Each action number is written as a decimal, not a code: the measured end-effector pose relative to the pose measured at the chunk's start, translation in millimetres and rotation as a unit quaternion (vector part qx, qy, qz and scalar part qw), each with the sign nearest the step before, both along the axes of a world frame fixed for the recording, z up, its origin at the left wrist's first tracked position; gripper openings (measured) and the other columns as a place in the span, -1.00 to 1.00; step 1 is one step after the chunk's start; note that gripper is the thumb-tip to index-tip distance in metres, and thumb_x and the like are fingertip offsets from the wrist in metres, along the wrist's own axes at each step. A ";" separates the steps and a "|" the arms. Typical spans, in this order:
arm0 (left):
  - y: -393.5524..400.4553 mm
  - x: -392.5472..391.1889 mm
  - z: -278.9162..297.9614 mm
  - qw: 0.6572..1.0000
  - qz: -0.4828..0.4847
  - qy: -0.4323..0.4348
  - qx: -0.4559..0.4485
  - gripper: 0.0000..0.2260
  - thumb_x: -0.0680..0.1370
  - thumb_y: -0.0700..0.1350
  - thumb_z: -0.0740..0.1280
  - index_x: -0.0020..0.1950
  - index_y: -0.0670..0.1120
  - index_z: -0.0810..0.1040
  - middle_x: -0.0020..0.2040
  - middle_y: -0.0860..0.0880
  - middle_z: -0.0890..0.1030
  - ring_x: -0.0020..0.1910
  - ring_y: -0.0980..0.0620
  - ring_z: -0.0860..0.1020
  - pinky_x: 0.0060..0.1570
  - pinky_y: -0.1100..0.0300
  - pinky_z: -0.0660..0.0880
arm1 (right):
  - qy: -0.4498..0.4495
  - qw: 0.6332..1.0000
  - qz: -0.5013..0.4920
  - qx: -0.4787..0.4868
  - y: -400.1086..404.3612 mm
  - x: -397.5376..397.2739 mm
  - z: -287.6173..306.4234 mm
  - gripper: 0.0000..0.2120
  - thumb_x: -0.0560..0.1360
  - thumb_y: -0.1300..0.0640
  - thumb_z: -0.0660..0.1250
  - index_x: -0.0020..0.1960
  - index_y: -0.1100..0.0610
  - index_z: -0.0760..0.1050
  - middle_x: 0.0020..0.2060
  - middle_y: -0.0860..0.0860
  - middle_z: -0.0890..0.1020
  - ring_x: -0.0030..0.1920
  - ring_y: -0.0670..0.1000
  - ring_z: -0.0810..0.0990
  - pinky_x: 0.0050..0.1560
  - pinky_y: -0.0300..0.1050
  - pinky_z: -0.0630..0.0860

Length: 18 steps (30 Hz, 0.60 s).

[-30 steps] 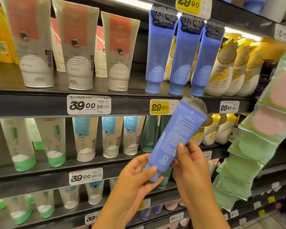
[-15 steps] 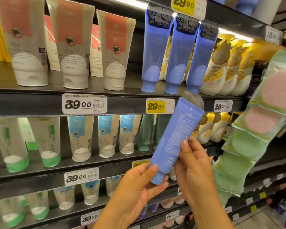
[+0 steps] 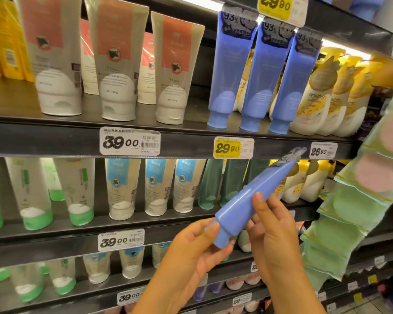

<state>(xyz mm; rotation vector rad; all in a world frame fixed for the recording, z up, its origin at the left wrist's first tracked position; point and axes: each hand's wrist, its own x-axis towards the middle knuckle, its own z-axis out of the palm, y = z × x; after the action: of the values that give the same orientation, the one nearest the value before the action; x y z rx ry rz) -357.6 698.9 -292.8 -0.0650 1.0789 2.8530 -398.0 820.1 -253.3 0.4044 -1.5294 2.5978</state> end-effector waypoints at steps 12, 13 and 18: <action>5.7 -3.0 0.7 0.999 0.000 0.037 -0.018 -0.71 0.30 -0.29 0.43 0.01 -0.24 0.61 -0.04 -0.20 0.67 -0.12 -0.09 0.66 -0.19 0.05 0.62 | 0.014 1.000 -0.008 -0.015 8.7 3.2 -0.8 -0.67 0.43 0.08 0.23 0.16 0.15 0.51 -0.09 -0.02 0.69 -0.14 -0.08 0.66 -0.21 -0.21 0.58; 6.6 -2.8 1.4 0.997 0.022 0.049 -0.053 -0.71 0.29 -0.29 0.46 0.00 -0.19 0.62 -0.05 -0.16 0.68 -0.11 -0.06 0.66 -0.17 0.08 0.62 | 0.010 1.000 -0.008 -0.009 9.4 3.0 -1.1 -0.66 0.42 0.07 0.24 0.15 0.15 0.51 -0.06 -0.01 0.69 -0.11 -0.07 0.66 -0.19 -0.21 0.59; 7.9 -1.0 4.2 0.938 0.122 0.142 -0.293 -0.63 0.38 -0.39 0.44 0.02 0.04 0.59 0.00 0.07 0.67 -0.02 0.13 0.62 -0.10 0.33 0.52 | -0.019 1.000 0.012 0.004 15.6 1.9 -2.0 -0.66 0.38 0.03 0.29 0.10 0.17 0.52 -0.06 0.06 0.69 -0.03 0.03 0.67 -0.17 -0.19 0.59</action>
<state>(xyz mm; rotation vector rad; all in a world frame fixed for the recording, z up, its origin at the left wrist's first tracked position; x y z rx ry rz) -358.6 706.8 -288.7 0.1938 2.0855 2.6771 -396.1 835.7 -255.3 0.3776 -1.5578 2.6327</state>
